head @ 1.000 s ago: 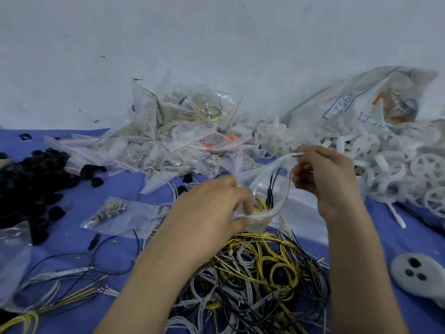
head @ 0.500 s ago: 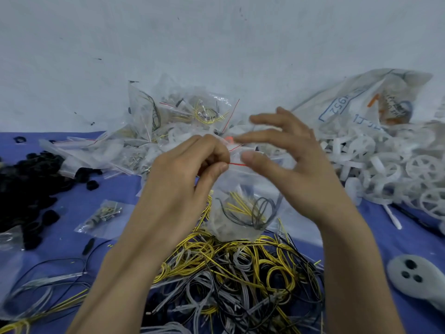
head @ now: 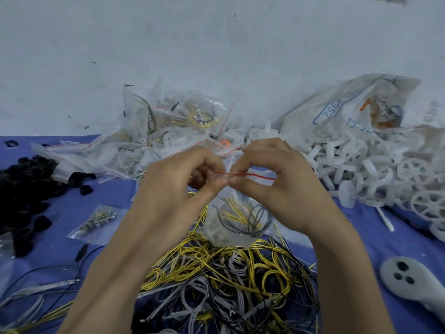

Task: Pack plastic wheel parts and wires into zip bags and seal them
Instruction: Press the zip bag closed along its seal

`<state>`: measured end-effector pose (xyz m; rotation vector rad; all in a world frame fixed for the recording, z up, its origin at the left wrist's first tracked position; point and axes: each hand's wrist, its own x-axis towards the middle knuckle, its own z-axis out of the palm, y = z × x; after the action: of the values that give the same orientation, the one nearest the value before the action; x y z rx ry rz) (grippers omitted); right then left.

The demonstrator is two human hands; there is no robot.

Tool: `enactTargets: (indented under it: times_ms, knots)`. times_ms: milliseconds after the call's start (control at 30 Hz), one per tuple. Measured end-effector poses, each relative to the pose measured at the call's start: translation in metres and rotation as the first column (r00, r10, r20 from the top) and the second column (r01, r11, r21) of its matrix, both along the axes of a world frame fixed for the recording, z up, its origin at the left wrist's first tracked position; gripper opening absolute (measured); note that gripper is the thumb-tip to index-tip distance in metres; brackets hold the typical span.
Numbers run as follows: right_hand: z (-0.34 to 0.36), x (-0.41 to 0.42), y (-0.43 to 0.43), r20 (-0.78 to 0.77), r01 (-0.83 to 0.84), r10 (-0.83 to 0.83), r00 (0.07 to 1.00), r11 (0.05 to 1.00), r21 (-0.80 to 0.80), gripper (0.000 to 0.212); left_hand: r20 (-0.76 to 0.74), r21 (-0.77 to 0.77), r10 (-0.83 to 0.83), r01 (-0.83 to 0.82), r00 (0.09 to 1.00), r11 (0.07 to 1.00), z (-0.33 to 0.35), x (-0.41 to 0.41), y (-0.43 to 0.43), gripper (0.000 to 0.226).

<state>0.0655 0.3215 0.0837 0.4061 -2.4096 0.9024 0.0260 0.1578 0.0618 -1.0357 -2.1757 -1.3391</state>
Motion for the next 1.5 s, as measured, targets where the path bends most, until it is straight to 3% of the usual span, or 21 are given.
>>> enactTargets:
  times_ms: [167, 433, 700, 1133, 1267, 1500]
  knots:
    - [-0.002, -0.002, -0.001, -0.009, -0.034, 0.034, 0.999, 0.999, -0.009, 0.018, -0.103, -0.087, 0.019, -0.028, 0.994, 0.996, 0.001, -0.001, 0.000, 0.010]
    - [-0.004, -0.004, 0.004, 0.017, -0.096, 0.096, 0.995, 0.995, -0.011, 0.023, -0.100, -0.140, -0.019, 0.005, 0.995, 0.990, 0.003, -0.001, -0.003, 0.010]
    - [-0.001, 0.000, 0.017, 0.061, -0.003, 0.000, 0.998, 0.998, 0.062, 0.025, -0.111, -0.143, 0.008, -0.024, 0.994, 0.989, 0.001, -0.004, -0.006, 0.011]
    - [-0.003, -0.002, 0.005, 0.017, -0.030, 0.029, 0.999, 0.996, 0.087, 0.012, -0.131, -0.144, -0.023, 0.004, 0.991, 0.990, 0.000, -0.003, 0.001, 0.006]
    - [-0.001, 0.000, 0.009, 0.039, 0.030, -0.036, 0.999, 0.990, 0.140, 0.018, -0.116, -0.128, 0.006, -0.021, 0.993, 0.992, 0.000, -0.006, -0.004, 0.007]
    - [0.000, 0.000, 0.005, 0.055, -0.007, -0.001, 0.998, 0.989, 0.144, 0.015, -0.119, -0.159, -0.031, 0.012, 0.992, 0.987, -0.001, -0.007, -0.003, 0.009]
